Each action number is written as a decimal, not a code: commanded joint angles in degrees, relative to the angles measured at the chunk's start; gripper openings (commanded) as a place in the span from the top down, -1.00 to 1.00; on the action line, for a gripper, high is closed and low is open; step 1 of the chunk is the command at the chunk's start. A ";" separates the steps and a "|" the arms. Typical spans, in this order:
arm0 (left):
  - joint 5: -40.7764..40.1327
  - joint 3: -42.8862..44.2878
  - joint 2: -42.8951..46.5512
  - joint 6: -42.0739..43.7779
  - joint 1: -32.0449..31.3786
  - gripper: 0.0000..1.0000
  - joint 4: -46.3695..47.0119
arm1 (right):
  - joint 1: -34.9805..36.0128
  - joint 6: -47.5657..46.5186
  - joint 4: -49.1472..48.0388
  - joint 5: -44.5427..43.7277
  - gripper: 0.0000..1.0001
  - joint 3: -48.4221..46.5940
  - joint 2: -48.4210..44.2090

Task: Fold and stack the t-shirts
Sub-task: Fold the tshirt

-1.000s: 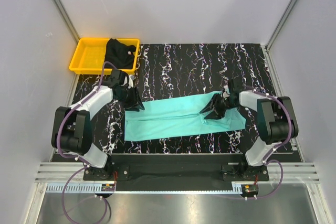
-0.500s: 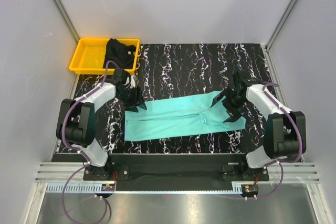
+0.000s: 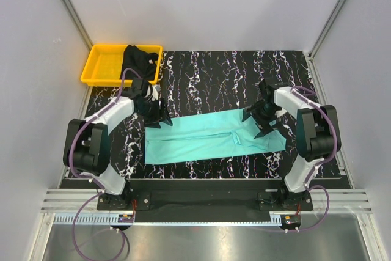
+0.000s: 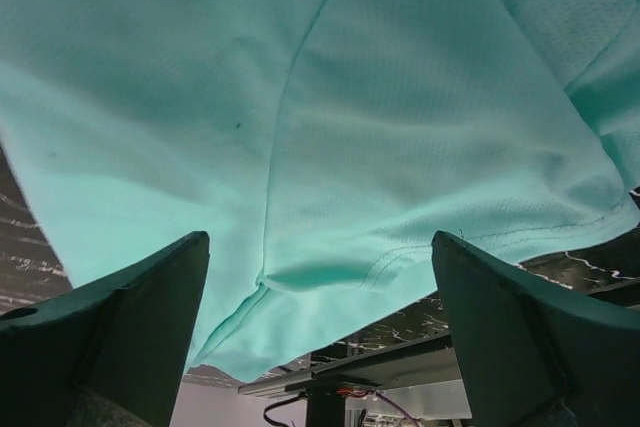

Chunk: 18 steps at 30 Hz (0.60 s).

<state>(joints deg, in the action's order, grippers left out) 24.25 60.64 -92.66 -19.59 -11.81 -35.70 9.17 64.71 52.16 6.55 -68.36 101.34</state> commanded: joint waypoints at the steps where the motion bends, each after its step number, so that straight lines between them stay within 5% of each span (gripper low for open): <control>1: 0.97 1.67 2.57 1.66 -0.58 -0.33 0.46 | 0.41 3.84 0.84 -2.06 -0.99 -0.11 2.10; 10: -0.17 1.23 3.89 2.37 -1.46 -0.40 -0.77 | 0.41 3.42 -5.84 -8.11 -0.99 1.66 6.93; 18: -4.12 3.95 5.47 3.86 -6.54 -0.58 -3.75 | 0.41 -23.37 -6.02 -16.39 -0.99 -24.43 23.96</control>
<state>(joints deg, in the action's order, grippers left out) 22.31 61.21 -89.86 -17.37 -16.08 -38.52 9.37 54.68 52.49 -2.04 -85.27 118.19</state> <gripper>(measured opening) 0.774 0.994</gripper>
